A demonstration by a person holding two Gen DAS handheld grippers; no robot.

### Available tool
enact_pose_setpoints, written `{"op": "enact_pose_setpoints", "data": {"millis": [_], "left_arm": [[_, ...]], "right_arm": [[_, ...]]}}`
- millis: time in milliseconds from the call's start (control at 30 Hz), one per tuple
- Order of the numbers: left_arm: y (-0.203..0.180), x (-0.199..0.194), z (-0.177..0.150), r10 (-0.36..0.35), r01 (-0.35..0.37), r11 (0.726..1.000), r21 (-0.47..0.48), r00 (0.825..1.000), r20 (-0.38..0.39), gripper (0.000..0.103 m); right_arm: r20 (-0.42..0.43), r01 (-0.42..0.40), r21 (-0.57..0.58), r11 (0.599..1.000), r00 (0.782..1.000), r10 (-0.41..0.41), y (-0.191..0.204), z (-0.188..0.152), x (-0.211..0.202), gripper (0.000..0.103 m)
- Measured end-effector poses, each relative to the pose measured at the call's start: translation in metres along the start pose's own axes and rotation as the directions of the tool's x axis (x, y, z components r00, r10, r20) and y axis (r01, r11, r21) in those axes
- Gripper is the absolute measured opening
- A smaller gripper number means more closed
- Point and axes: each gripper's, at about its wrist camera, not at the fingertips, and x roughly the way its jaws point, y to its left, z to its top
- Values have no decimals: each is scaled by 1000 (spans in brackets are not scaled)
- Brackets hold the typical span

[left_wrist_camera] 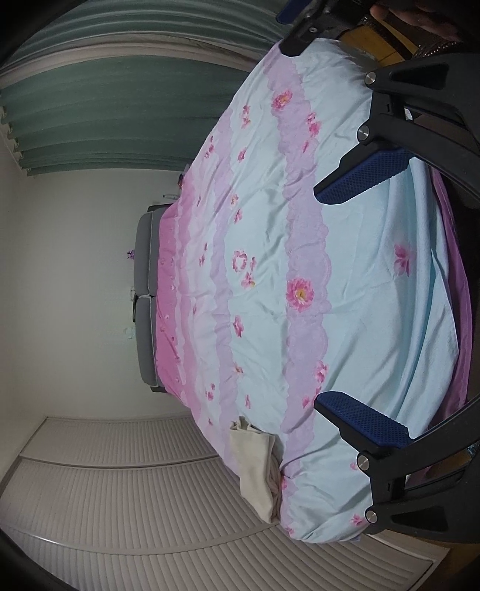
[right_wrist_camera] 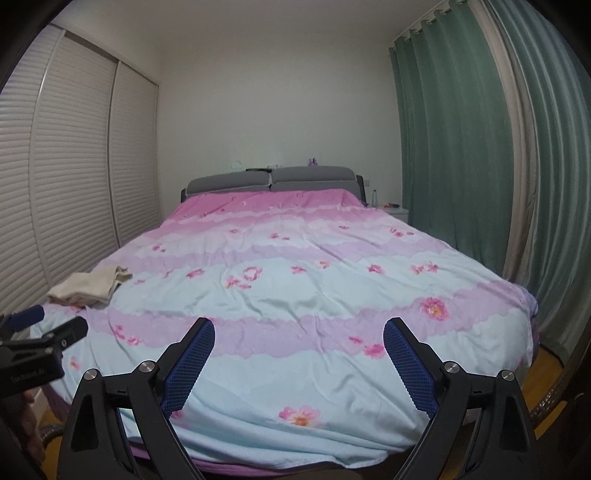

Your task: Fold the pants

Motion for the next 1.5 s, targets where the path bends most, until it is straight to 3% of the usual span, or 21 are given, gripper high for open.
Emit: {"op": "enact_pose_setpoints", "data": {"millis": [1500], "left_arm": [[-4, -10, 5, -6, 6, 1000, -1, 1000, 4, 103]], "right_arm": [[4, -8, 2, 1000, 1000, 8, -3, 7, -4, 94]]}}
